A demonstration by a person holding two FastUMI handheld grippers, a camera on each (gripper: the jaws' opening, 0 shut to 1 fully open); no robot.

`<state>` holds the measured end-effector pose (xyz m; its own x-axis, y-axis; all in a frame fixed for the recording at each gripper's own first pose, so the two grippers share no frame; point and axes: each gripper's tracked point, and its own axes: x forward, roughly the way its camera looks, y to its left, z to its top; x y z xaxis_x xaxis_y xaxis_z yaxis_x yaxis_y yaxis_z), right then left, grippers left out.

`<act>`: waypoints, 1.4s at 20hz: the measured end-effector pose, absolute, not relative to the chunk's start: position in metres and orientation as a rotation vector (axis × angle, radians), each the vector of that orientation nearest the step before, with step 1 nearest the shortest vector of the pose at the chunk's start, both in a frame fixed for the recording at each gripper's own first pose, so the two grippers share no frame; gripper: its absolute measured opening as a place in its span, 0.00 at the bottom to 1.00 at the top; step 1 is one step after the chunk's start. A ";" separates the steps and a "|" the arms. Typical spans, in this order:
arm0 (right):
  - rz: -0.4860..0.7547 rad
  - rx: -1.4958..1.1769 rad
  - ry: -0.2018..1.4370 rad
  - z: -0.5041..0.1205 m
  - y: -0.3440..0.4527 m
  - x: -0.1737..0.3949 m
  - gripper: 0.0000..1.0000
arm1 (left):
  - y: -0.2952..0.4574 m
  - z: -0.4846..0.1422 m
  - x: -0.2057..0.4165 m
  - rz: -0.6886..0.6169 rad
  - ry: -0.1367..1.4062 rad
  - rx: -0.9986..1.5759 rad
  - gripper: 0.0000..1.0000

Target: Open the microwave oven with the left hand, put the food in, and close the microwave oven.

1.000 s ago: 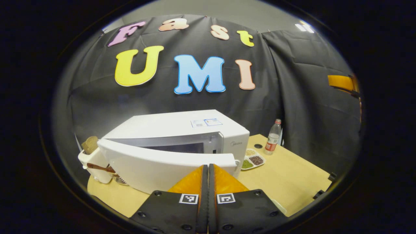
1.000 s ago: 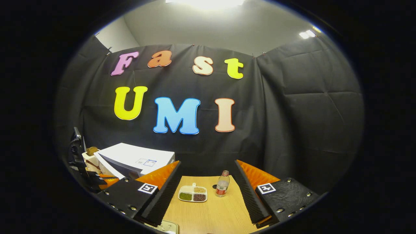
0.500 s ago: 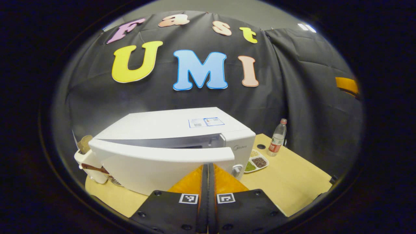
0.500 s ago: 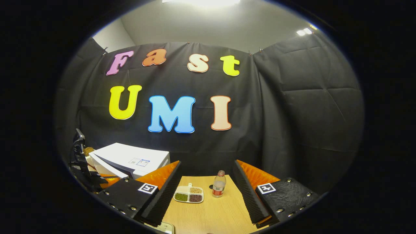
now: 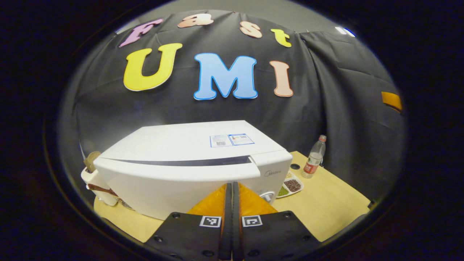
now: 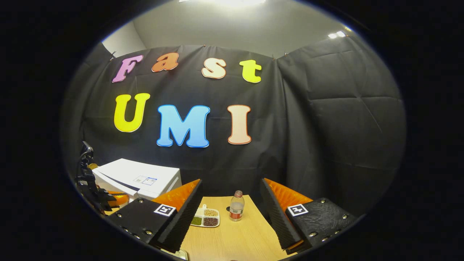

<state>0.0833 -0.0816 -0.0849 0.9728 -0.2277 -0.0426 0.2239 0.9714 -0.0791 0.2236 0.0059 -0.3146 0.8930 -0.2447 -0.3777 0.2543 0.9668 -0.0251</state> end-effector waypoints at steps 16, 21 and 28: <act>-0.177 -0.083 0.081 -0.098 -0.058 0.098 0.96 | 0.000 -0.321 0.246 -0.252 0.423 -0.016 0.05; -0.184 -0.074 0.090 -0.099 -0.057 0.090 0.97 | 0.000 -0.321 0.245 -0.252 0.423 -0.008 0.05; -0.162 -0.068 0.065 -0.089 -0.041 0.077 0.98 | 0.010 -0.289 0.218 -0.263 0.395 -0.047 0.89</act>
<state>0.0769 -0.0409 -0.0888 0.9848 -0.1634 -0.0589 0.1589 0.9846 -0.0733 0.2175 0.0095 -0.2893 0.8893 -0.2627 -0.3744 0.2444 0.9649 -0.0965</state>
